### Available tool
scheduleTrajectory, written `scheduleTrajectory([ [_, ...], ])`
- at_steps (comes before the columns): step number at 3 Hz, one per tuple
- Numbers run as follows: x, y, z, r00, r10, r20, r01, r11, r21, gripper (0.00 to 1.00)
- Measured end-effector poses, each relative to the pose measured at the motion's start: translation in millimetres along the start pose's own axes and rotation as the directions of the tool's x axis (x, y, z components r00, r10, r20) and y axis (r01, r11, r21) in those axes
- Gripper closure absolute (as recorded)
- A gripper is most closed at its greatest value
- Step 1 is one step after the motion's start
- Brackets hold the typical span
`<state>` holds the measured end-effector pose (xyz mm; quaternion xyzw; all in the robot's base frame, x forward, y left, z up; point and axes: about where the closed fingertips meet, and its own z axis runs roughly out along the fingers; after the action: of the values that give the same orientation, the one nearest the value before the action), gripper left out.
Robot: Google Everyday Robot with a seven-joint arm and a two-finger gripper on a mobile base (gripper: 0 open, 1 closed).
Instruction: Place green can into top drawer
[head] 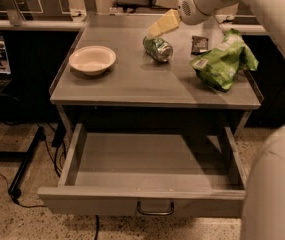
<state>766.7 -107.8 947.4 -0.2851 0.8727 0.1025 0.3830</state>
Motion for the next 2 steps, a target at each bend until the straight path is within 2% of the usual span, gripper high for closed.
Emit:
scheduleTrajectory([
  [1,-17.0,-5.5,25.3,1.000,0.024,0.011,-0.024,0.9997,0.007,0.00],
  [2,-19.6,-9.4,51.3,0.998,0.054,-0.013,-0.054,0.9985,0.012,0.00],
])
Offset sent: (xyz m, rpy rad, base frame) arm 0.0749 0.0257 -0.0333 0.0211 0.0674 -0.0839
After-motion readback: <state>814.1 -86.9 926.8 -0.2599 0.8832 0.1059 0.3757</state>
